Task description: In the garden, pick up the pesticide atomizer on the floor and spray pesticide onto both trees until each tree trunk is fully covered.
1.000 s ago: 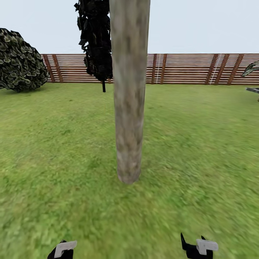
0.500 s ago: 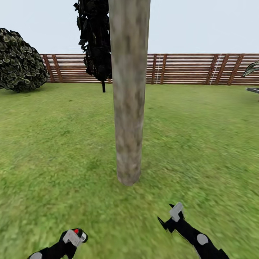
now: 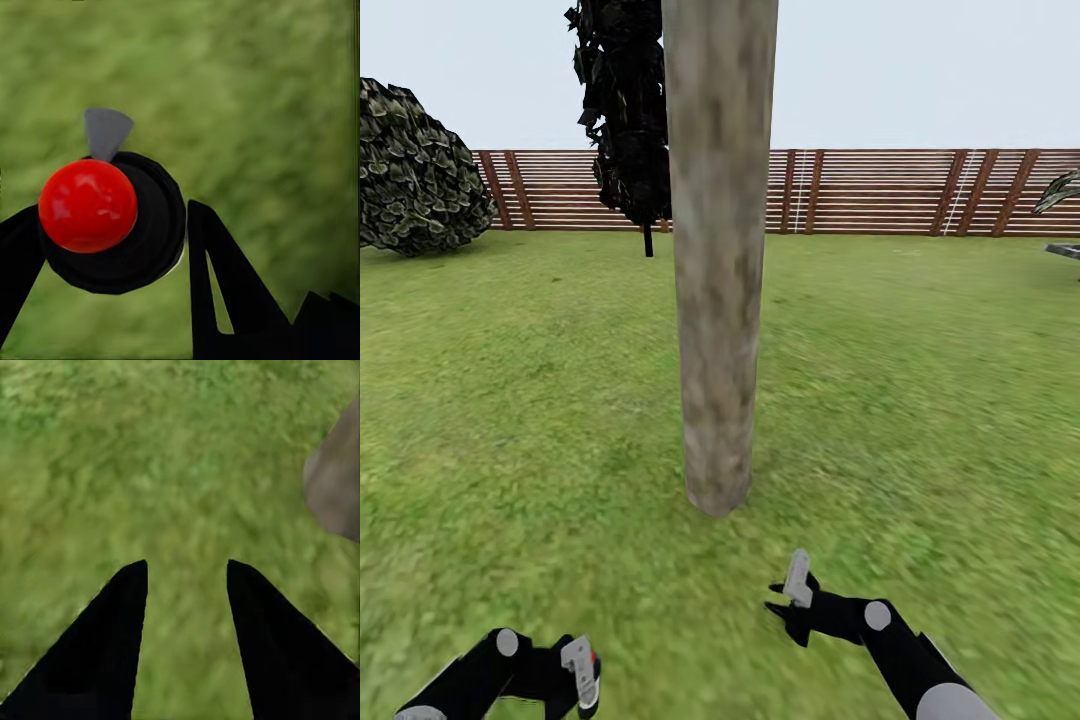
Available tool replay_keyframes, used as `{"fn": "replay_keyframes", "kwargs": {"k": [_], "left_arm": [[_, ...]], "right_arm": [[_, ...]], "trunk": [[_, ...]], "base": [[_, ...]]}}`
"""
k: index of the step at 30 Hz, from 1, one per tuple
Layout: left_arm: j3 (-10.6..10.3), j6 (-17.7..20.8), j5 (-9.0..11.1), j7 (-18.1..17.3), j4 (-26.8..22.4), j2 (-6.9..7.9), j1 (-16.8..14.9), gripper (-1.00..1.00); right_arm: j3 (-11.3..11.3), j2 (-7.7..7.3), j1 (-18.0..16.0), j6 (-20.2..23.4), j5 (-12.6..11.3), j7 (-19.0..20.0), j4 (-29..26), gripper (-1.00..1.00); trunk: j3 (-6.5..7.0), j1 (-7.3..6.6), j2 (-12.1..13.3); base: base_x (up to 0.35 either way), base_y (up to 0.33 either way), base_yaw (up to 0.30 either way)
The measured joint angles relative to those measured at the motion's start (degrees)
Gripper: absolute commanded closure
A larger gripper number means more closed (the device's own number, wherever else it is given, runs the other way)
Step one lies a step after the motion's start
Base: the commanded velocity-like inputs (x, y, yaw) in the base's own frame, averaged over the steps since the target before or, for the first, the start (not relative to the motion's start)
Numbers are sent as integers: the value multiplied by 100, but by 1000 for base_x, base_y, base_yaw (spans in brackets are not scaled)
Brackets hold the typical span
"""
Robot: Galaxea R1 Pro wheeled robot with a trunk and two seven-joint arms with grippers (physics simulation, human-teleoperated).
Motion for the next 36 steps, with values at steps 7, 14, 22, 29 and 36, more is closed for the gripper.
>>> {"fn": "replay_keyframes", "kwargs": {"k": [7, 14, 22, 29, 36], "left_arm": [[-23, 109, -727, -184, -203, -394, -6, 100], [-23, 381, -1253, -184, -222, -699, -25, 100], [-22, 395, -1555, -192, -362, -1047, -93, 100], [-38, 395, -1650, -196, -386, -1193, -216, 100], [-33, 405, -1648, -178, -471, -1373, -235, 100]], "right_arm": [[602, 246, -2, -4, 70, 38, -2, 100], [964, 486, -3, -2, 63, 36, -5, 100], [981, 693, -3, 6, 71, 42, -5, 100], [998, 777, -3, 7, 72, 43, 13, 100], [1004, 865, -3, 7, 72, 43, 30, 100]], "trunk": [[0, 0, 0], [0, 0, 0], [0, 0, 0], [0, 0, 0], [0, 0, 0]], "base": [[0, 0, 0], [0, 0, 0], [0, 0, 0], [0, 0, 0], [0, 0, 0]]}}
